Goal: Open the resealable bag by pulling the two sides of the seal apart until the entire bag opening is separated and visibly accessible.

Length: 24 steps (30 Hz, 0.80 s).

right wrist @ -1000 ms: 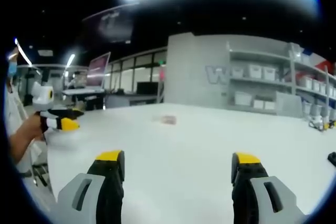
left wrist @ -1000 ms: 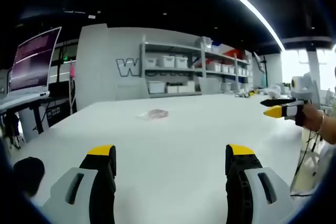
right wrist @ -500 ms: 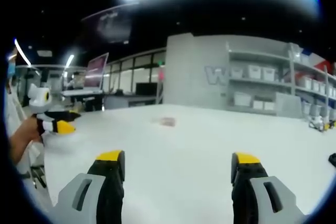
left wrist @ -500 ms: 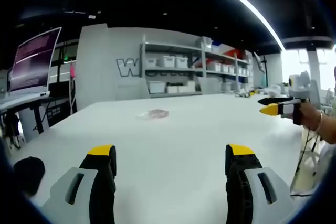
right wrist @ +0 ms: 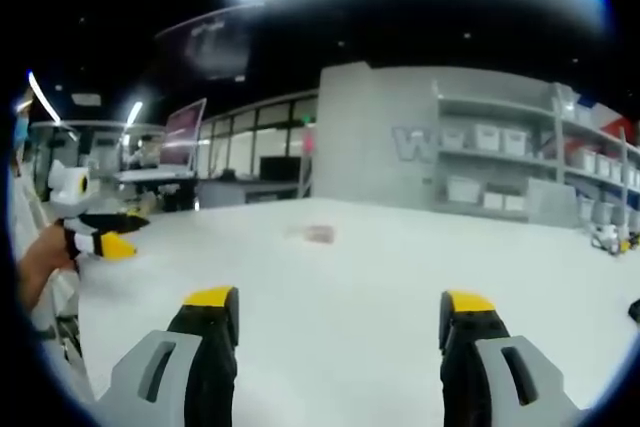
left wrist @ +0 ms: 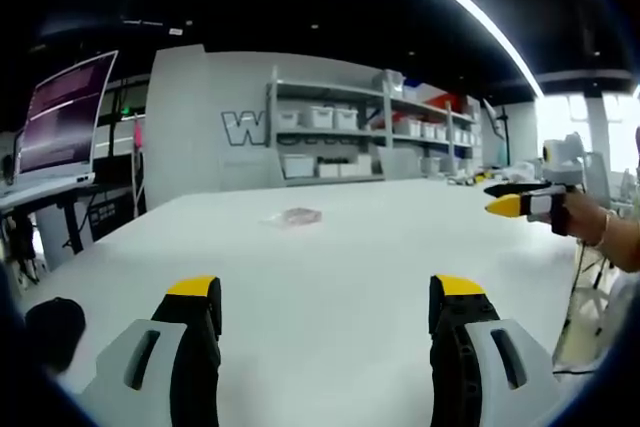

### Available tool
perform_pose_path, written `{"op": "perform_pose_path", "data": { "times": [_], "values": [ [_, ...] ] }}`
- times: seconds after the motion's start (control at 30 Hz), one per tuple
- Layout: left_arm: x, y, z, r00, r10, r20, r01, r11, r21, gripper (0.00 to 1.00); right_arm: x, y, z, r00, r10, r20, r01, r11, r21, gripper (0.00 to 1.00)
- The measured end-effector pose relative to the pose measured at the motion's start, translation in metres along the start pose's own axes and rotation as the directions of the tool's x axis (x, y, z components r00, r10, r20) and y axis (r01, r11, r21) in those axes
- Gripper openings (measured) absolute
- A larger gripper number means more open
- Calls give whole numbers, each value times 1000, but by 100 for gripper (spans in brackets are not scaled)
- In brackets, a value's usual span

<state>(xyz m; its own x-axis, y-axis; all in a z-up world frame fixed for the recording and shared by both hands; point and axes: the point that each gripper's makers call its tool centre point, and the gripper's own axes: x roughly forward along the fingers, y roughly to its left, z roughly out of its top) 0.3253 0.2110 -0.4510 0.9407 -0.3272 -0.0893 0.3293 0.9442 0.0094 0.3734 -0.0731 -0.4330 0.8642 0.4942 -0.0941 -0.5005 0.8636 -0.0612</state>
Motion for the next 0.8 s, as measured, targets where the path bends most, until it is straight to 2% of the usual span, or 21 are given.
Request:
{"op": "perform_pose_path", "data": {
  "times": [0.8],
  "values": [
    [1, 2, 3, 1000, -2, -4, 2, 1000, 11, 84, 21, -10, 7, 1000, -2, -8, 2, 1000, 3, 83]
  ]
}}
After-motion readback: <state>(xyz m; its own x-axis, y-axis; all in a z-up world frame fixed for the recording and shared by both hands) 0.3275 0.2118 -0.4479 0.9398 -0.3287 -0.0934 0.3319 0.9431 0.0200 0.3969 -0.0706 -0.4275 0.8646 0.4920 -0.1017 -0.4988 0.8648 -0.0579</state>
